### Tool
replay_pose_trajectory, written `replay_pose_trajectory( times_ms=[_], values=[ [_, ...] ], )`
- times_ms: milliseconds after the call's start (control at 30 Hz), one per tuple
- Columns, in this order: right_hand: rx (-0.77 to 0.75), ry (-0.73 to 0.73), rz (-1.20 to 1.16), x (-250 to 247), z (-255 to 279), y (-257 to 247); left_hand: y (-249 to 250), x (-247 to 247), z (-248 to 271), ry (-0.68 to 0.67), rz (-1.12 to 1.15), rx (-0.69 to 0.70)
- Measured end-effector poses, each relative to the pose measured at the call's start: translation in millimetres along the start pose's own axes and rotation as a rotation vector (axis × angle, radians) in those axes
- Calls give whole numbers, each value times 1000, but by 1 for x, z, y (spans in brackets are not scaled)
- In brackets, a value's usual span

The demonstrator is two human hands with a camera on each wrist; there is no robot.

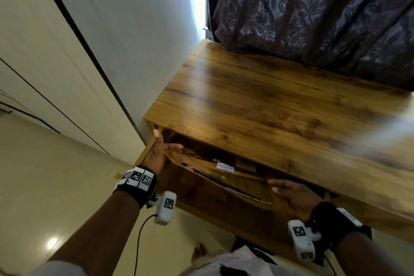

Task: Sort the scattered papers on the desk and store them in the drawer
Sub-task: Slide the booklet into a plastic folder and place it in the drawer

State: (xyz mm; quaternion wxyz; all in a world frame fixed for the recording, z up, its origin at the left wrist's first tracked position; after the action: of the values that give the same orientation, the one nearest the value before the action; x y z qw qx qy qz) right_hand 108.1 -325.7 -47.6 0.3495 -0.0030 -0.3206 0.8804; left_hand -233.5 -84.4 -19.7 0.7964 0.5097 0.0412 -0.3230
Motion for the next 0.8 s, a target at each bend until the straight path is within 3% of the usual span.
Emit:
replay_pose_trajectory(
  times_ms=[167,300,433,533,600,700,800],
  values=[
    [-17,87,-49,6,-19,1,6,11,-13,-68,71,-145],
    [0,134,-15,10,-19,3,1,14,-23,-49,-63,-106],
    [-15,182,300,2,-12,6,1,16,-15,-46,-233,-23],
    [-99,86,687,5,6,5,-8,11,-10,-60,-387,63],
    [-130,-53,848,18,21,10,-17,8,-5,-137,-506,80],
    [-32,-246,993,32,32,28,-26,9,11,-307,-615,104],
    [15,-340,1237,33,29,45,-40,12,28,-432,-672,118]
  ],
)
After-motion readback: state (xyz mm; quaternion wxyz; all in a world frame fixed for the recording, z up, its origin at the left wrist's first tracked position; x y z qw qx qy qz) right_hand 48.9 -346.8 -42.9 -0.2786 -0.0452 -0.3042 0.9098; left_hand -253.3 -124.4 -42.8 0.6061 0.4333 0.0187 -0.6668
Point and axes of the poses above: each hand's wrist, its own z-axis away from the middle knuckle, its own x-axis out of the palm, y = z × x, the point moved 3 cm from there along -z, towards the middle knuckle, and after that the axes turned 14 degrees about -z, right-handed, at the moved point
